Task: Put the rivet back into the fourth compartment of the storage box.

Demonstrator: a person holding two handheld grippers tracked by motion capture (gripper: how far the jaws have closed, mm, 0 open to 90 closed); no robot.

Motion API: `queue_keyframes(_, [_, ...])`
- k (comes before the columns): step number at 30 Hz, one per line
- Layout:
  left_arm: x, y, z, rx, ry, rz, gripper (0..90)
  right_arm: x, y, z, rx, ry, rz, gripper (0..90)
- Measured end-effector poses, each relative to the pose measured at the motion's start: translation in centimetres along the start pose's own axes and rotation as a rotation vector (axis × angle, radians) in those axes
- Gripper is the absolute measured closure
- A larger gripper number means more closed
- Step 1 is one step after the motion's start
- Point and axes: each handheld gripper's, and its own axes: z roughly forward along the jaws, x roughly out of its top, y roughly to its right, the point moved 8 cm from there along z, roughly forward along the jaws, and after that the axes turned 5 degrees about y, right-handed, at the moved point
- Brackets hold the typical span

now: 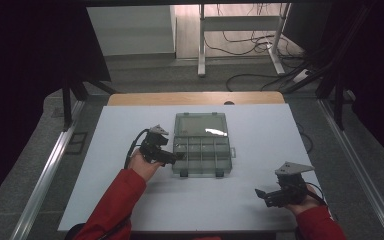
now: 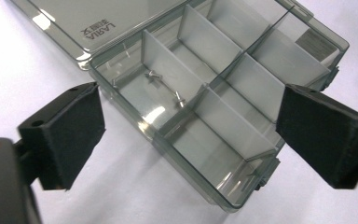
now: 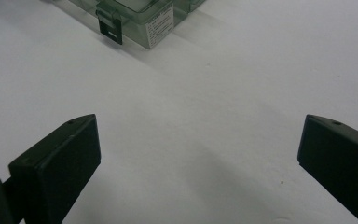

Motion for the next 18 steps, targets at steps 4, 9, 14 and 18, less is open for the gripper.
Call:
queue_keyframes(4, [-0.1, 0.4, 0.0, -0.005, 0.003, 0.027, 3.9, 0.0, 0.0, -0.1, -0.001, 0.001, 0.006, 0.0])
queue_keyframes(9, [-0.2, 0.8, -0.2, -0.01, 0.014, 0.059, 1.6, 0.1, 0.0, -0.2, 0.0, 0.005, 0.006, 0.0])
queue_keyframes(14, [-0.4, 0.8, -0.8, -0.014, 0.032, 0.046, 0.7, 0.1, 0.0, -0.2, -0.002, 0.016, 0.012, 0.0])
queue_keyframes(18, [-0.6, 1.0, -1.4, -0.017, 0.047, 0.038, 0.1, 0.1, 0.0, -0.2, 0.0, 0.014, 0.011, 0.0])
